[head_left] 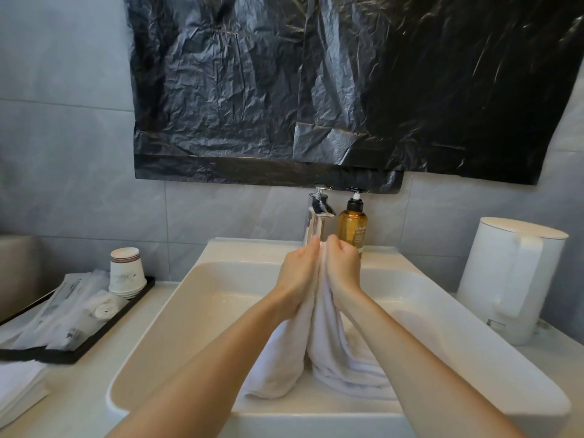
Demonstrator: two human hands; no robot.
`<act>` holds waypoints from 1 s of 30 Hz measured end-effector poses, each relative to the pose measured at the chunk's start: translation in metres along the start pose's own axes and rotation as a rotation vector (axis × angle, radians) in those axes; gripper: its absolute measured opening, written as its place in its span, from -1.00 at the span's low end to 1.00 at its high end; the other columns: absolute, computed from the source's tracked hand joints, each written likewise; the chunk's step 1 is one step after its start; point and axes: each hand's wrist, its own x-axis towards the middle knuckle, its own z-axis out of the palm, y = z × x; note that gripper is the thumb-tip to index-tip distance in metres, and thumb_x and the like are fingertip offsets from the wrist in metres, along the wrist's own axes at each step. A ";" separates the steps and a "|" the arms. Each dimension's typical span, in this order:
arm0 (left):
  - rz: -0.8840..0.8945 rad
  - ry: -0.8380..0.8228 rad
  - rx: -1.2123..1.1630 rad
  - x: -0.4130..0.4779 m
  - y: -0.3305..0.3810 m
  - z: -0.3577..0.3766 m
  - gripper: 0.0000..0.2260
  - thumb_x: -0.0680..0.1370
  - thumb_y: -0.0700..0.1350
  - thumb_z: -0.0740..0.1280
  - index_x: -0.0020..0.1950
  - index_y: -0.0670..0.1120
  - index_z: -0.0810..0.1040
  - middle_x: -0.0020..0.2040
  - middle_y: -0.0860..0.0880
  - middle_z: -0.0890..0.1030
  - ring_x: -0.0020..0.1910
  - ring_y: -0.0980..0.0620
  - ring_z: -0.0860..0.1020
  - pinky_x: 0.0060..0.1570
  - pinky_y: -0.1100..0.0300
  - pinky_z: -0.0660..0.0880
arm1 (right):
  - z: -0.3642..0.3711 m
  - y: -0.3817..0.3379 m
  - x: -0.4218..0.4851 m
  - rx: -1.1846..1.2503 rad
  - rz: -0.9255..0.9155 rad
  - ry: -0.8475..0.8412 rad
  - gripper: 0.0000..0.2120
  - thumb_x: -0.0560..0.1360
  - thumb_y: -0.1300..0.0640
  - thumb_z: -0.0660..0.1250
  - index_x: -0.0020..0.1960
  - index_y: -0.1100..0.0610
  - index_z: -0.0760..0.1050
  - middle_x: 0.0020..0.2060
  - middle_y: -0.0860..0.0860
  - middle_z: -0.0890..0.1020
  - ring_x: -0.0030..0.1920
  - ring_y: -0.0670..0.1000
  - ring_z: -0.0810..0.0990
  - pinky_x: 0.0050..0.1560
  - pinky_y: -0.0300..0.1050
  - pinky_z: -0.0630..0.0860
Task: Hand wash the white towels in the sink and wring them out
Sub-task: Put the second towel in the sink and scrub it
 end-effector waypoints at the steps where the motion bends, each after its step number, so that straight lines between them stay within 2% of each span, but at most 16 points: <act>1: 0.005 0.011 -0.001 0.000 0.000 0.000 -0.60 0.67 0.12 0.09 -0.04 -0.09 0.61 -0.16 -0.07 0.64 -0.14 0.00 0.61 -0.17 0.17 0.50 | 0.000 0.002 -0.001 -0.014 -0.015 -0.021 -0.63 0.58 0.17 0.16 -0.40 0.14 0.27 -0.47 0.04 0.34 -0.33 0.03 0.34 -0.23 -0.11 0.25; 4: 0.027 0.148 -0.023 0.006 0.003 -0.009 -0.59 0.67 0.09 0.09 -0.11 -0.13 0.59 -0.17 -0.09 0.64 -0.12 -0.04 0.59 -0.15 0.14 0.48 | 0.004 0.002 -0.012 -0.063 -0.013 -0.229 -0.70 0.58 0.15 0.19 -0.29 0.23 0.42 -0.43 0.08 0.43 -0.35 -0.01 0.43 -0.28 -0.17 0.35; 5: 0.015 0.128 -0.041 0.007 0.003 -0.010 -0.60 0.67 0.10 0.10 -0.08 -0.13 0.59 -0.16 -0.09 0.64 -0.13 -0.04 0.60 -0.16 0.15 0.50 | 0.005 0.002 -0.009 -0.052 0.014 -0.210 -0.69 0.58 0.16 0.19 -0.32 0.21 0.39 -0.46 0.06 0.41 -0.37 -0.01 0.41 -0.31 -0.17 0.33; 8: -0.016 -0.032 -0.013 0.003 0.000 -0.001 -0.60 0.66 0.12 0.12 0.04 -0.14 0.60 -0.14 -0.09 0.66 -0.16 0.01 0.62 -0.20 0.18 0.51 | 0.000 0.001 0.004 0.023 0.073 0.002 -0.64 0.57 0.18 0.16 -0.41 0.14 0.27 -0.48 0.03 0.36 -0.37 0.02 0.34 -0.26 -0.12 0.26; 9: -0.008 -0.019 -0.014 0.003 0.000 0.000 -0.60 0.66 0.12 0.12 0.04 -0.14 0.61 -0.14 -0.09 0.66 -0.14 0.00 0.62 -0.18 0.17 0.52 | 0.000 0.002 0.003 0.003 0.049 -0.006 -0.64 0.57 0.17 0.16 -0.40 0.15 0.29 -0.47 0.05 0.38 -0.36 0.03 0.36 -0.25 -0.12 0.28; 12: 0.007 0.132 -0.069 0.008 0.003 -0.009 -0.60 0.67 0.08 0.12 -0.07 -0.16 0.60 -0.18 -0.11 0.64 -0.11 -0.06 0.61 -0.14 0.13 0.51 | 0.005 0.002 -0.014 -0.059 -0.019 -0.210 -0.72 0.56 0.16 0.21 -0.32 0.19 0.39 -0.42 0.11 0.41 -0.34 0.01 0.40 -0.27 -0.16 0.32; 13: 0.007 0.139 -0.073 0.009 0.003 -0.010 -0.60 0.67 0.08 0.12 -0.06 -0.17 0.60 -0.19 -0.10 0.64 -0.13 -0.04 0.61 -0.19 0.16 0.50 | 0.007 0.001 -0.015 -0.050 -0.016 -0.214 -0.72 0.55 0.17 0.22 -0.33 0.19 0.39 -0.43 0.11 0.40 -0.34 0.01 0.40 -0.27 -0.17 0.32; 15: -0.025 0.072 -0.058 0.005 0.004 -0.006 -0.61 0.67 0.09 0.12 -0.02 -0.15 0.60 -0.19 -0.07 0.64 -0.18 0.01 0.61 -0.25 0.20 0.48 | 0.006 -0.001 -0.005 0.008 0.060 -0.088 -0.66 0.54 0.16 0.22 -0.41 0.16 0.35 -0.47 0.06 0.40 -0.34 0.04 0.40 -0.24 -0.14 0.32; 17: -0.048 0.046 -0.047 0.003 0.003 -0.002 -0.62 0.66 0.11 0.12 -0.05 -0.13 0.59 -0.19 -0.08 0.64 -0.17 0.00 0.61 -0.21 0.18 0.50 | 0.005 0.001 -0.001 0.026 0.092 -0.020 -0.64 0.54 0.16 0.20 -0.43 0.14 0.32 -0.48 0.04 0.40 -0.33 0.06 0.42 -0.21 -0.11 0.32; 19: -0.069 0.113 -0.070 0.005 0.005 -0.007 -0.61 0.66 0.09 0.13 -0.13 -0.14 0.58 -0.21 -0.10 0.63 -0.16 -0.04 0.60 -0.12 0.13 0.49 | 0.007 0.002 -0.008 -0.026 0.056 -0.128 -0.64 0.56 0.16 0.20 -0.41 0.14 0.30 -0.47 0.06 0.38 -0.35 0.04 0.42 -0.25 -0.16 0.33; 21: -0.060 0.162 -0.092 0.007 0.006 -0.012 -0.61 0.67 0.06 0.12 -0.16 -0.14 0.57 -0.22 -0.10 0.62 -0.18 -0.03 0.59 -0.14 0.13 0.48 | 0.010 0.001 -0.016 -0.051 0.021 -0.200 -0.61 0.57 0.17 0.20 -0.42 0.12 0.27 -0.50 0.03 0.34 -0.42 -0.03 0.37 -0.35 -0.19 0.29; 22: -0.068 0.145 -0.107 0.006 0.008 -0.011 -0.62 0.67 0.06 0.12 -0.14 -0.14 0.58 -0.21 -0.10 0.63 -0.19 -0.02 0.59 -0.17 0.16 0.48 | 0.009 -0.002 -0.014 -0.034 0.025 -0.175 -0.61 0.57 0.18 0.19 -0.43 0.10 0.24 -0.51 0.01 0.31 -0.43 -0.03 0.33 -0.36 -0.19 0.26; 25: -0.086 0.038 -0.094 0.000 0.008 -0.003 -0.63 0.67 0.08 0.12 -0.06 -0.12 0.59 -0.21 -0.06 0.64 -0.21 0.03 0.60 -0.24 0.19 0.48 | 0.004 -0.002 -0.003 -0.001 0.032 0.037 -0.62 0.57 0.18 0.16 -0.42 0.12 0.24 -0.48 0.01 0.31 -0.37 0.01 0.30 -0.31 -0.13 0.22; 26: -0.083 0.035 -0.099 -0.001 0.009 -0.002 -0.63 0.67 0.08 0.12 -0.09 -0.12 0.58 -0.24 -0.05 0.63 -0.24 0.04 0.59 -0.26 0.20 0.47 | 0.003 -0.002 -0.006 -0.019 -0.012 0.037 -0.62 0.57 0.19 0.16 -0.43 0.12 0.24 -0.49 0.00 0.31 -0.37 -0.01 0.29 -0.33 -0.14 0.22; 29: -0.047 0.158 -0.071 0.002 0.014 -0.011 -0.60 0.67 0.04 0.13 -0.28 -0.11 0.49 -0.35 -0.03 0.54 -0.31 0.06 0.51 -0.31 0.21 0.41 | 0.013 0.001 -0.023 -0.077 -0.183 -0.125 -0.60 0.57 0.17 0.20 -0.43 0.13 0.27 -0.51 0.01 0.31 -0.41 -0.05 0.29 -0.36 -0.22 0.24; 30: -0.054 0.169 -0.090 0.002 0.014 -0.012 -0.61 0.67 0.03 0.13 -0.29 -0.11 0.48 -0.35 -0.03 0.54 -0.32 0.06 0.51 -0.32 0.21 0.41 | 0.014 -0.001 -0.024 -0.067 -0.178 -0.141 -0.62 0.57 0.18 0.21 -0.42 0.14 0.28 -0.49 0.04 0.32 -0.39 -0.03 0.30 -0.34 -0.19 0.24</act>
